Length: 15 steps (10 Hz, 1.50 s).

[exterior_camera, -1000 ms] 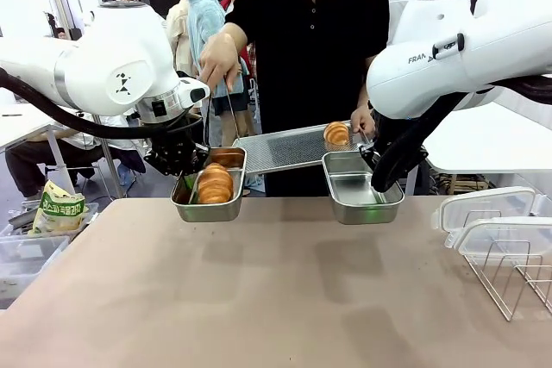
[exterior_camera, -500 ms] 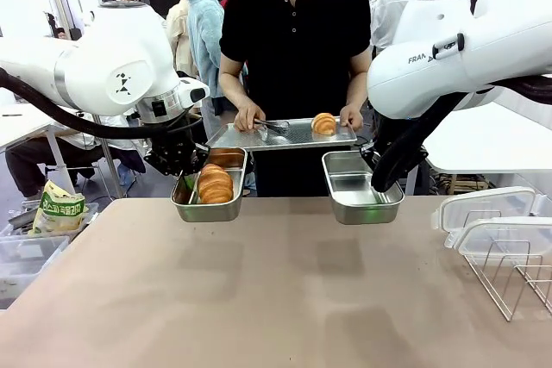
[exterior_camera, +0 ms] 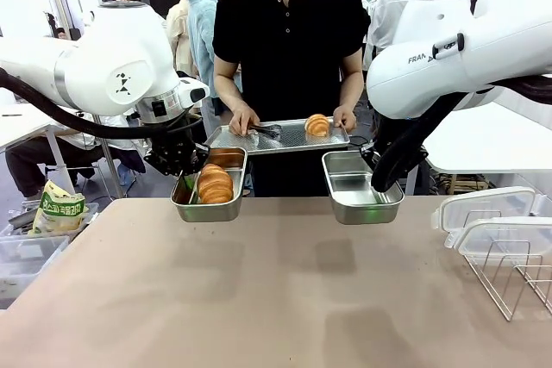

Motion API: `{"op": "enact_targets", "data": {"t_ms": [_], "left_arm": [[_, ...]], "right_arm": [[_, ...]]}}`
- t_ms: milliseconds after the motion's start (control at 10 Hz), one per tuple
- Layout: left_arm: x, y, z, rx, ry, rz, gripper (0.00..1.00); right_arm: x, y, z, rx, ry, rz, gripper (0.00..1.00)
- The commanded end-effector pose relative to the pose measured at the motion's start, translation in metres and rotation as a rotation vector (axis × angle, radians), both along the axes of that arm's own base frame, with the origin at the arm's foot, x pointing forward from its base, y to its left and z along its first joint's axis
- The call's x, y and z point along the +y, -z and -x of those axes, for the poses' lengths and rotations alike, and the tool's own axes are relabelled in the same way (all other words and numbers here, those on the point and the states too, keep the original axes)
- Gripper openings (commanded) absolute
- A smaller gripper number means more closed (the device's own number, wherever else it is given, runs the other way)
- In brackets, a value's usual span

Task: Place the bread in airtight containers.
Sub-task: Once an object is inside an Airtight Container , place the container in the center of the table.

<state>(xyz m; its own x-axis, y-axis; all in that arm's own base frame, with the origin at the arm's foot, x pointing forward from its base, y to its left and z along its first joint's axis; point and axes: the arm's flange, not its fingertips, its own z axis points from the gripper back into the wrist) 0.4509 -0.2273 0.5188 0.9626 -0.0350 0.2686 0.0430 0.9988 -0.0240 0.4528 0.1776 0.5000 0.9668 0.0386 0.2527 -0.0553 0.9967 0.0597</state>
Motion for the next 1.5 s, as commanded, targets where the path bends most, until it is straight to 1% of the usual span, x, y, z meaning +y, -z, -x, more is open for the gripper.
{"op": "enact_targets", "data": {"t_ms": [0,300,400,500,600,700,800,900,1000,1100,1200,1300,1400], "left_arm": [[0.0,-0.005,-0.001,-0.01,-0.001,0.007,0.0],[0.0,-0.005,-0.001,-0.01,-0.001,0.007,0.0],[0.0,0.0,0.0,0.0,0.0,0.0,0.0],[0.0,0.011,-0.001,0.021,0.0,-0.013,0.0],[-0.002,0.023,-0.006,0.006,0.03,-0.016,0.0],[0.0,0.039,-0.016,0.025,0.023,-0.018,0.0],[0.005,0.061,-0.028,0.105,0.025,-0.04,0.0],[0.007,0.079,-0.035,0.125,0.042,-0.028,0.0],[0.01,0.097,-0.04,0.117,0.058,-0.009,0.0],[0.016,0.117,-0.047,0.121,0.037,-0.001,0.0],[0.019,0.131,-0.05,0.131,0.042,0.014,0.0],[0.019,0.14,-0.05,0.131,0.036,0.013,0.0],[0.021,0.147,-0.05,0.087,0.026,-0.005,0.0]], "right_arm": [[-0.001,-0.002,0.0,-0.009,-0.002,0.003,0.0],[-0.001,-0.002,0.0,-0.009,-0.002,0.003,0.0],[-0.001,-0.002,0.0,-0.009,-0.002,0.003,0.0],[-0.001,-0.002,0.0,-0.009,-0.002,0.003,0.0],[-0.001,-0.002,0.0,-0.009,-0.002,0.003,0.0],[-0.001,-0.002,0.0,-0.009,-0.002,0.003,0.0],[-0.001,-0.002,0.0,-0.009,-0.002,0.003,0.0],[-0.001,-0.002,0.0,-0.009,-0.002,0.003,0.0],[-0.001,-0.002,0.0,-0.009,-0.002,0.003,0.0],[-0.001,-0.002,0.0,-0.009,-0.002,0.003,0.0],[-0.001,-0.002,0.0,-0.009,-0.002,0.003,0.0],[-0.001,-0.002,0.0,-0.009,-0.002,0.003,0.0],[-0.001,-0.002,0.0,-0.009,-0.002,0.003,0.0]]}}
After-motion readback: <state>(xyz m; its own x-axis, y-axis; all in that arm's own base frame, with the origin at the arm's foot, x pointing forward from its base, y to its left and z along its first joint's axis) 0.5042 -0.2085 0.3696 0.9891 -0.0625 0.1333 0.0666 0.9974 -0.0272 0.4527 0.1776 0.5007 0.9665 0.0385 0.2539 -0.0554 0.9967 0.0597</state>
